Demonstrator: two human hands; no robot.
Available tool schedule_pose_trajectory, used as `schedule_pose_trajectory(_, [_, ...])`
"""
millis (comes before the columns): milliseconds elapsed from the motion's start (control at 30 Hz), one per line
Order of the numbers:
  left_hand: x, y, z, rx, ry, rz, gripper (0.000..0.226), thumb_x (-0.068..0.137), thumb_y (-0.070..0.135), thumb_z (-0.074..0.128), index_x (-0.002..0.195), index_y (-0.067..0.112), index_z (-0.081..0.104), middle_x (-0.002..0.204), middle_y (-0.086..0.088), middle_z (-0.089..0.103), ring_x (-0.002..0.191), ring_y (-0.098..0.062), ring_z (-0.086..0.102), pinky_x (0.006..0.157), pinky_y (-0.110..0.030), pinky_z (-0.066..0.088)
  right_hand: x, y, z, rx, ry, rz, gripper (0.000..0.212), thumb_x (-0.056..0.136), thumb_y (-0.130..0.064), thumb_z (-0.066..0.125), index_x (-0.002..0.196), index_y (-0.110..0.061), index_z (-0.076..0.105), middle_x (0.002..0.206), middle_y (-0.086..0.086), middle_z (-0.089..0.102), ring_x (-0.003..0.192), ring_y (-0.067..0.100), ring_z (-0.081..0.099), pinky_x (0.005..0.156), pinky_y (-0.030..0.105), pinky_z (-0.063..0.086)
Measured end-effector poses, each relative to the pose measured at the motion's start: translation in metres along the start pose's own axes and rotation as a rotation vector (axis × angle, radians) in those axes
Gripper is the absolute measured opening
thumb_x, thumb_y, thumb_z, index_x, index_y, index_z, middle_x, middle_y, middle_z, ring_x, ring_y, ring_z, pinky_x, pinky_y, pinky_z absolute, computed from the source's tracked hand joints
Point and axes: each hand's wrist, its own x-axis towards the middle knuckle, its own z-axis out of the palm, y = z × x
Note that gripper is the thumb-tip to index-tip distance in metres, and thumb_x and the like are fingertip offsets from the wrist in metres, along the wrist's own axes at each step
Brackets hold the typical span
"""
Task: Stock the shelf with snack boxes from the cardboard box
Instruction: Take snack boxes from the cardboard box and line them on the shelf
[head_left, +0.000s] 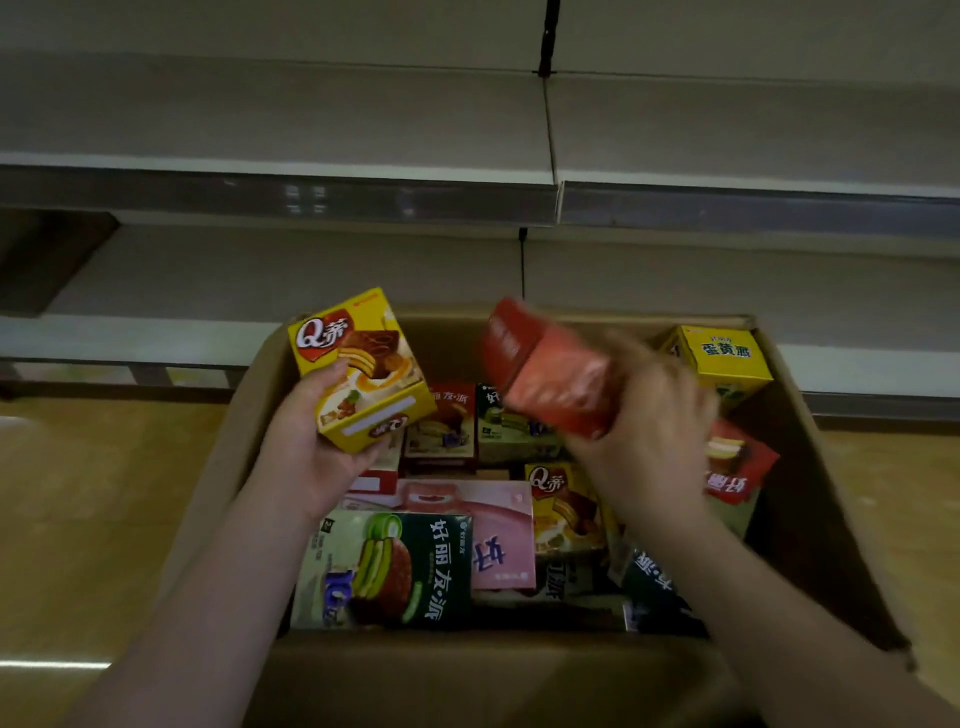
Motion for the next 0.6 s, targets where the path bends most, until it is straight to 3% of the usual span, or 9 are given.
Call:
schedule_pose_trajectory(100, [-0.001, 0.001, -0.005, 0.001, 0.005, 0.023, 0.013, 0.093, 0.030, 0.055, 0.094, 0.023, 0.066, 0.090, -0.002, 0.076, 0.103, -0.027, 0.064, 0.101, -0.053, 0.039, -0.028, -0.002, 0.035, -0.172, -0.083, -0.309, 0.058, 0.066, -0.025, 0.079, 0.113, -0.009, 0.048, 0.125, 0.011, 0.063, 0.109, 0.031, 0.050, 0.085, 0.046, 0.032])
schedule_pose_trajectory(233, [0.002, -0.008, -0.011, 0.058, -0.020, -0.063, 0.026, 0.088, 0.037, 0.059, 0.105, 0.020, 0.067, 0.102, -0.007, 0.074, 0.106, -0.034, 0.063, 0.101, -0.058, 0.038, -0.049, -0.008, 0.055, -0.295, -0.138, -0.526, 0.028, 0.085, -0.026, 0.052, 0.108, -0.011, 0.047, 0.124, 0.012, 0.064, 0.103, 0.036, 0.063, 0.084, 0.045, 0.034])
schedule_pose_trajectory(300, [0.004, -0.015, -0.011, 0.099, -0.027, -0.130, 0.034, 0.084, 0.040, 0.060, 0.109, 0.018, 0.067, 0.102, -0.008, 0.074, 0.102, -0.034, 0.064, 0.095, -0.056, 0.041, -0.051, -0.010, 0.056, -0.341, -0.244, -0.531, 0.035, 0.082, -0.030, 0.060, 0.109, -0.012, 0.048, 0.120, 0.012, 0.066, 0.099, 0.035, 0.064, 0.082, 0.044, 0.039])
schedule_pose_trajectory(367, [0.004, -0.021, -0.010, 0.124, -0.042, -0.180, 0.035, 0.084, 0.040, 0.060, 0.108, 0.017, 0.068, 0.102, -0.010, 0.074, 0.102, -0.035, 0.064, 0.098, -0.059, 0.038, -0.052, -0.012, 0.055, -0.375, -0.434, -0.483, 0.063, 0.061, -0.040, 0.083, 0.110, -0.014, 0.052, 0.113, 0.012, 0.068, 0.096, 0.036, 0.065, 0.077, 0.046, 0.047])
schedule_pose_trajectory(433, [0.005, -0.026, -0.008, 0.128, -0.049, -0.211, 0.036, 0.083, 0.040, 0.061, 0.110, 0.017, 0.069, 0.102, -0.011, 0.074, 0.100, -0.035, 0.065, 0.099, -0.063, 0.038, -0.048, -0.015, 0.049, -0.366, -0.601, -0.420, 0.074, 0.047, -0.043, 0.091, 0.110, -0.016, 0.061, 0.111, 0.011, 0.069, 0.098, 0.036, 0.065, 0.075, 0.048, 0.051])
schedule_pose_trajectory(467, [0.006, -0.029, -0.008, 0.129, -0.048, -0.222, 0.038, 0.080, 0.039, 0.063, 0.111, 0.017, 0.068, 0.102, -0.012, 0.074, 0.099, -0.035, 0.065, 0.098, -0.063, 0.040, -0.044, -0.016, 0.045, -0.352, -0.638, -0.401, 0.076, 0.048, -0.044, 0.091, 0.114, -0.017, 0.063, 0.119, 0.009, 0.066, 0.105, 0.035, 0.062, 0.080, 0.049, 0.050])
schedule_pose_trajectory(533, [0.006, -0.033, -0.006, 0.130, -0.041, -0.246, 0.044, 0.074, 0.040, 0.067, 0.112, 0.017, 0.068, 0.103, -0.013, 0.073, 0.100, -0.036, 0.065, 0.100, -0.063, 0.038, -0.030, -0.014, 0.033, -0.266, -0.732, -0.373, 0.079, 0.068, -0.047, 0.080, 0.136, -0.023, 0.047, 0.145, 0.003, 0.045, 0.132, 0.030, 0.041, 0.103, 0.051, 0.035])
schedule_pose_trajectory(600, [0.006, -0.037, -0.004, 0.137, -0.040, -0.257, 0.046, 0.071, 0.040, 0.069, 0.112, 0.018, 0.068, 0.104, -0.012, 0.073, 0.104, -0.037, 0.064, 0.104, -0.064, 0.033, -0.014, -0.004, 0.018, -0.098, -0.848, -0.172, 0.069, 0.082, -0.050, 0.067, 0.141, -0.031, 0.036, 0.148, -0.005, 0.038, 0.137, 0.021, 0.032, 0.112, 0.047, 0.025])
